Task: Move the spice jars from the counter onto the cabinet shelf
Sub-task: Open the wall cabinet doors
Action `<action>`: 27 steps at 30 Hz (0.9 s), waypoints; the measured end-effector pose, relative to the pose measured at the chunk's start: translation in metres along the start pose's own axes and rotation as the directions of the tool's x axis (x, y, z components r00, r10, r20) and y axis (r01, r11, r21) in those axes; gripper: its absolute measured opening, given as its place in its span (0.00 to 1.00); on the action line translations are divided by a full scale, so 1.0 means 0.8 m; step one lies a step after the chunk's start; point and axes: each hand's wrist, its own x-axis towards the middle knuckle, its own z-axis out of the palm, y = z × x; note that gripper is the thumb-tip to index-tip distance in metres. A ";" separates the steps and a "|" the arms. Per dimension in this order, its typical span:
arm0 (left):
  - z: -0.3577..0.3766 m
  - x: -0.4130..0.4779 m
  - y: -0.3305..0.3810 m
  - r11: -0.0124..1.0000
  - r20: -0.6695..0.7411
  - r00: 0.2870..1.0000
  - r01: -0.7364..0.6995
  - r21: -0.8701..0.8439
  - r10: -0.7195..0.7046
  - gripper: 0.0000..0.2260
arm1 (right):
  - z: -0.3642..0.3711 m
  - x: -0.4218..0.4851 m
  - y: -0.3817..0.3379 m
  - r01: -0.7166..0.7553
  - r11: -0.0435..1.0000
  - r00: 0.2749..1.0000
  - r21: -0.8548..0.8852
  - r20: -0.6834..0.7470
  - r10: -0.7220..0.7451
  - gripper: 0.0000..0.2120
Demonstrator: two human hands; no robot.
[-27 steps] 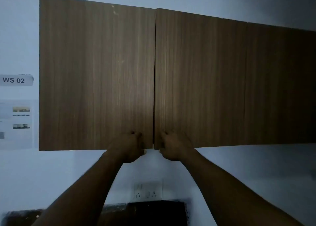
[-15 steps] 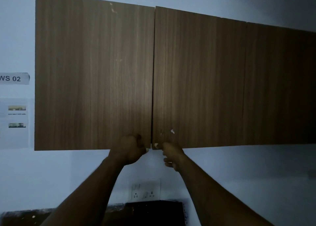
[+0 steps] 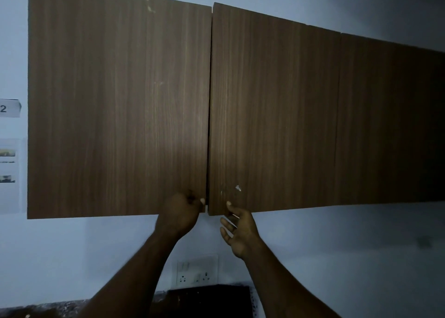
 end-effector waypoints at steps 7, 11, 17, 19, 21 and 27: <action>0.024 -0.013 0.047 0.959 -0.023 0.993 -0.119 -0.258 0.117 0.18 | -0.026 -0.036 0.001 0.110 0.993 0.984 -0.035 -0.138 -0.114 0.19; 0.041 -0.034 0.084 0.869 -0.112 0.982 -0.188 -0.458 0.154 0.14 | -0.046 -0.078 -0.007 0.274 0.879 0.907 -0.390 -0.199 -0.371 0.27; 0.066 -0.063 0.137 0.785 -0.113 0.940 -0.333 -0.523 0.323 0.11 | -0.101 -0.154 -0.065 0.209 0.181 0.509 -0.961 -0.051 -0.859 0.38; 0.081 -0.077 0.153 0.749 -0.116 0.932 -0.346 -0.564 0.343 0.11 | -0.111 -0.174 -0.095 0.345 0.153 0.442 -0.926 0.016 -0.897 0.34; 0.098 -0.092 0.165 0.706 -0.095 0.932 -0.328 -0.628 0.349 0.12 | -0.112 -0.194 -0.127 0.450 0.110 0.375 -0.886 0.076 -0.924 0.28; 0.144 -0.120 0.191 0.617 -0.074 0.878 -0.389 -0.683 0.472 0.21 | -0.112 -0.246 -0.192 0.463 -0.224 0.130 -0.858 0.316 -0.940 0.17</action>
